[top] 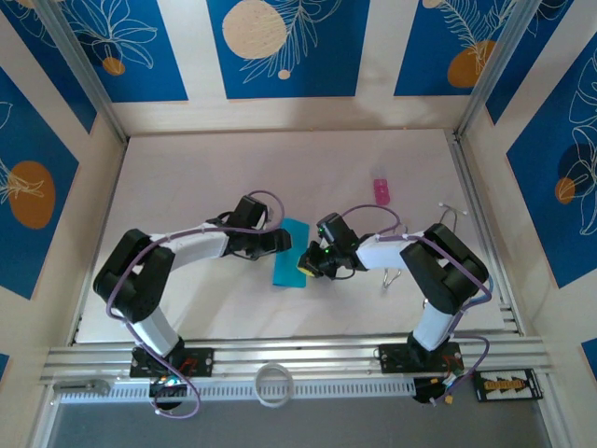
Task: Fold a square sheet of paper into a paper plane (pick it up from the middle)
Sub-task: Hold the square sheet of paper at the center of the table, then first fold the square sheet of paper in half at the center of the table.
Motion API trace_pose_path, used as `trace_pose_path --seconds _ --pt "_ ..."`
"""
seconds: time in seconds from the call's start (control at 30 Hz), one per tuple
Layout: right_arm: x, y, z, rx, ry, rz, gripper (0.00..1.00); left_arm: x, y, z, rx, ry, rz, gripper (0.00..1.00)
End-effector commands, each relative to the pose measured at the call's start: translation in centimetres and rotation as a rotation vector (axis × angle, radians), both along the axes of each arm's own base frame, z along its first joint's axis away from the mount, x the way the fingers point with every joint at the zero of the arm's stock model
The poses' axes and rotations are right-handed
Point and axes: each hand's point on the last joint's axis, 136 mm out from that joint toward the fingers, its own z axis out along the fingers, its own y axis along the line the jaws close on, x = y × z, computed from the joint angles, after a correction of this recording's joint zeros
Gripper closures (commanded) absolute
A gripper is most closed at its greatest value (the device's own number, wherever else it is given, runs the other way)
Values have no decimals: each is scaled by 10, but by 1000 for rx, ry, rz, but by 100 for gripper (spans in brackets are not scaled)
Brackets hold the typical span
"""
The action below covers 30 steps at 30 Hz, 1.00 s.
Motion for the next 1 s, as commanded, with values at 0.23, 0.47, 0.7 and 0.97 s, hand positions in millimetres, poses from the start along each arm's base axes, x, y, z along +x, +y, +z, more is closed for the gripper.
trace_pose_path --seconds 0.23,0.47,0.7,0.97 --pt "-11 -11 -10 -34 31 -16 85 1 -1 -18 14 39 -31 44" --pt "-4 -5 8 27 -5 -6 85 0 0 -24 21 52 -31 50" --pt "15 -37 43 6 -105 -72 78 -1 4 -27 45 72 -3 52" --pt "28 -63 46 -5 -86 -118 78 -2 10 -32 95 101 2 52"
